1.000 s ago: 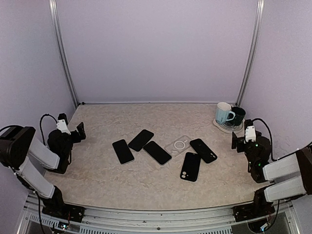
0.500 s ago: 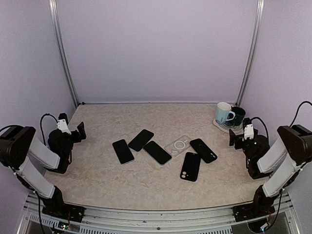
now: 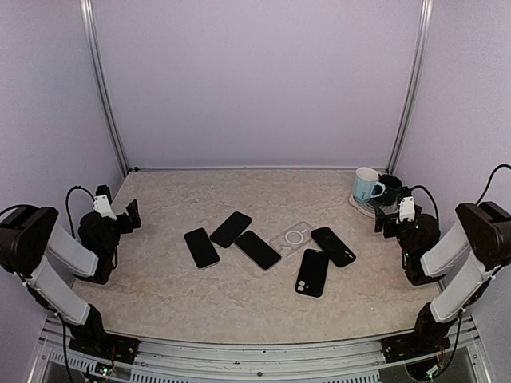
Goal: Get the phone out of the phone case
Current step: Reset both arms
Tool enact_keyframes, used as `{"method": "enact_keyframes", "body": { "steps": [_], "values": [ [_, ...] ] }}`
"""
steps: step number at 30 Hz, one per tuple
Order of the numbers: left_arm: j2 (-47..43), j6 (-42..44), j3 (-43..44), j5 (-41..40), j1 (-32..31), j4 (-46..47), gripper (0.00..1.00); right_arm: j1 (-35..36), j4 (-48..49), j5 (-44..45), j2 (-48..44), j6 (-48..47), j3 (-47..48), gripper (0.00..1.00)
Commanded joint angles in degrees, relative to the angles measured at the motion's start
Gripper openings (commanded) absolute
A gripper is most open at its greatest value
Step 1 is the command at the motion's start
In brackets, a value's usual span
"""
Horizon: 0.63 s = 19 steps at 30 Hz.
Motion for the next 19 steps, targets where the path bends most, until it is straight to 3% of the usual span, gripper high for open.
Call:
{"method": "enact_keyframes", "body": {
  "steps": [1,19],
  "values": [
    [0.6,0.6,0.8,-0.4,-0.1,0.2,0.99,-0.8,-0.8,0.0,0.1,0.6,0.4,0.99],
    [0.6,0.7,0.8,-0.4,-0.1,0.2,0.99,-1.3,-2.0,-1.0,0.2,0.8,1.0,0.99]
  ]
}}
